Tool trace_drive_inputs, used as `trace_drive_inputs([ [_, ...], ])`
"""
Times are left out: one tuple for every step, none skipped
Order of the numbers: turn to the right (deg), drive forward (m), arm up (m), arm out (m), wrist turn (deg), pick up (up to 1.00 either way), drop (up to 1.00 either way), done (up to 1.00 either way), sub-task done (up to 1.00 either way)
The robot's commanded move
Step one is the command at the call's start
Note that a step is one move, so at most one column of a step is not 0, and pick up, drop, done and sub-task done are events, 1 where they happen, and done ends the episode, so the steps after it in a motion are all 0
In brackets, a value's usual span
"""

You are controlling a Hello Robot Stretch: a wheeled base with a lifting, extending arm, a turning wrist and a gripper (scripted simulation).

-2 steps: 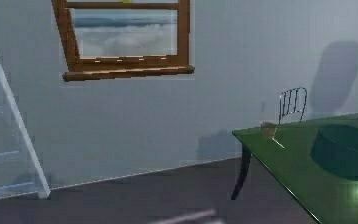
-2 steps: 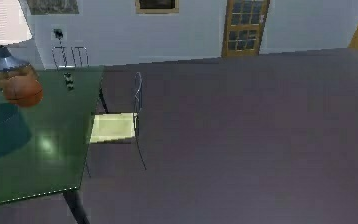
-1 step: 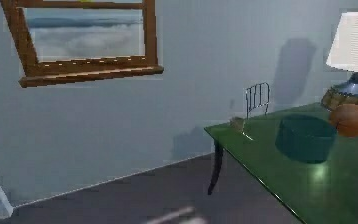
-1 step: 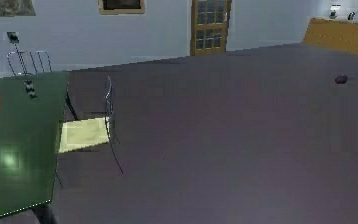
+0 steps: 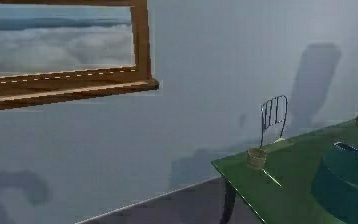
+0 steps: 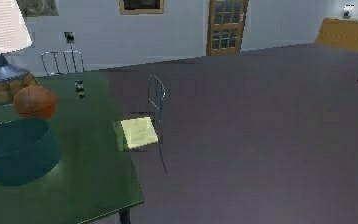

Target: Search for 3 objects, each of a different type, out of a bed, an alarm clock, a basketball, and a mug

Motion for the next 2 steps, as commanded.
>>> trace_drive_inputs([
  [24.0, 0.00, 0.00, 0.00, 0.0, 0.00, 0.00, 0.00, 0.00],
  [0.0, 0.00, 0.00, 0.00, 0.0, 0.00, 0.00, 1.00, 0.00],
])
